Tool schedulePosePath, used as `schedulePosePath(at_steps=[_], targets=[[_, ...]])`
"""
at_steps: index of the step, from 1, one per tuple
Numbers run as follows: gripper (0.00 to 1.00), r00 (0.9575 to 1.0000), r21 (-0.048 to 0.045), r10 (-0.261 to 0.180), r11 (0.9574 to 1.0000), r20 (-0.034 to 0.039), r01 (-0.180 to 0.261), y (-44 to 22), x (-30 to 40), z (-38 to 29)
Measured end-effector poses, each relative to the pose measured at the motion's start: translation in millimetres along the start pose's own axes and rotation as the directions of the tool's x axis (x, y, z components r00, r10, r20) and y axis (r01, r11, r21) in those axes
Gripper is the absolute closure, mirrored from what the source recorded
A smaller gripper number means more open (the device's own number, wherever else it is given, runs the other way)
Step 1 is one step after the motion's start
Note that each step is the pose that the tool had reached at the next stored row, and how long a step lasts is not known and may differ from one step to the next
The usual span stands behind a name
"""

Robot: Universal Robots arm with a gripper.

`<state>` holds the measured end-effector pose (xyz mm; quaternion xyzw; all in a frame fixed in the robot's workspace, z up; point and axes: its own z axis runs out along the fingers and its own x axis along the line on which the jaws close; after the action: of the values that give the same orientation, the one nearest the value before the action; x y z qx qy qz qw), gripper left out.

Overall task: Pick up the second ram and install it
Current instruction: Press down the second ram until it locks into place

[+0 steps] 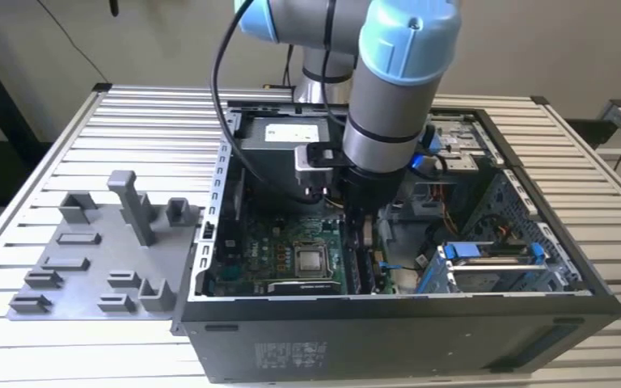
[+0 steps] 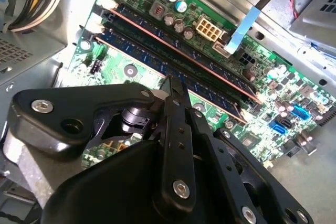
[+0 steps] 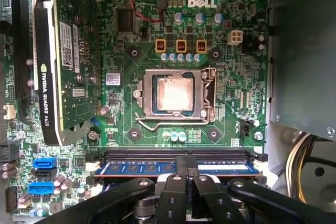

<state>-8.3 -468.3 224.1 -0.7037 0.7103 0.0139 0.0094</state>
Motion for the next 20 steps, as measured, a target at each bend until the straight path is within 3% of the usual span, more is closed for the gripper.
schedulePosePath(at_steps=[5, 9, 17, 20], targets=[[0.89, 1.0000, 0.0005, -0.003, 1.0000, 0.0000, 0.003, 0.0, 0.2, 6.3], [0.89, 1.0000, 0.0012, -0.005, 1.0000, 0.0029, 0.005, -0.1, -0.5, 2.6], [0.89, 1.0000, 0.0007, -0.006, 1.0000, 0.0013, 0.006, 0.2, -1.2, -31.2], [0.89, 1.0000, 0.0006, -0.006, 1.0000, 0.0012, 0.006, 0.2, -1.4, -40.5]])
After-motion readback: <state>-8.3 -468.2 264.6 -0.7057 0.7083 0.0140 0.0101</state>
